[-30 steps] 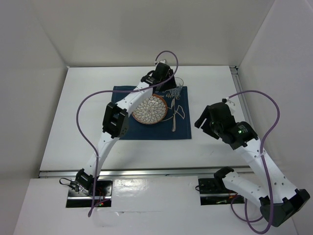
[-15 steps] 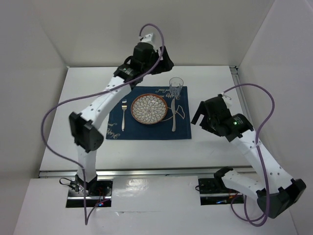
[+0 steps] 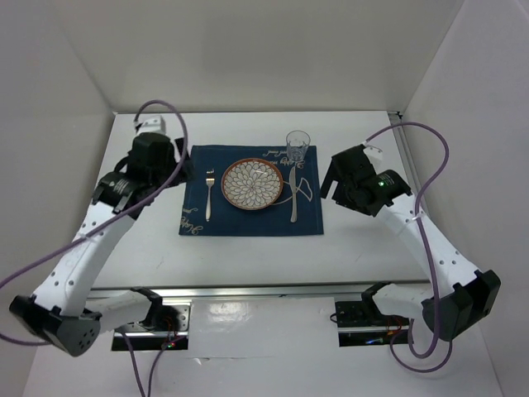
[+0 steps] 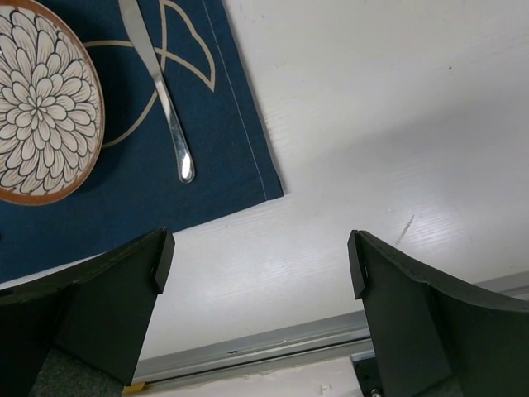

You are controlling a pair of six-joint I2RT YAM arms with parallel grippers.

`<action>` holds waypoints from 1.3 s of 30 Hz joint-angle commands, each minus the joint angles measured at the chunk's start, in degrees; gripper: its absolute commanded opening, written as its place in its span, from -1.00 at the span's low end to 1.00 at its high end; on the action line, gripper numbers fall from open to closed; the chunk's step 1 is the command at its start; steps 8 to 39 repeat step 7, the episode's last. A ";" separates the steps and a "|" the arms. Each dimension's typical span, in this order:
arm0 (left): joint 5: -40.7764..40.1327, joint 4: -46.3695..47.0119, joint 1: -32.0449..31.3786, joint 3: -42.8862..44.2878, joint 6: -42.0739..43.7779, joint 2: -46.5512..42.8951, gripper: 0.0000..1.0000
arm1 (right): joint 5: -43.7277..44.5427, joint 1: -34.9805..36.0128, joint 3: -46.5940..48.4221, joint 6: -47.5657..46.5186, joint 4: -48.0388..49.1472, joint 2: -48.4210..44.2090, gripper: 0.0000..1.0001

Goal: Set the dinner table for one person

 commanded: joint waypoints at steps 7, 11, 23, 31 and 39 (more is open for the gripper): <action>-4.19 -6.53 11.17 -7.46 2.78 -12.79 0.84 | 0.80 -0.33 -1.60 -1.83 4.71 -2.26 1.00; -4.19 -6.53 11.17 -7.46 2.78 -12.79 0.84 | 0.80 -0.33 -1.60 -1.83 4.71 -2.26 1.00; -4.19 -6.53 11.17 -7.46 2.78 -12.79 0.84 | 0.80 -0.33 -1.60 -1.83 4.71 -2.26 1.00; -4.19 -6.53 11.17 -7.46 2.78 -12.79 0.84 | 0.80 -0.33 -1.60 -1.83 4.71 -2.26 1.00; -4.19 -6.53 11.17 -7.46 2.78 -12.79 0.84 | 0.80 -0.33 -1.60 -1.83 4.71 -2.26 1.00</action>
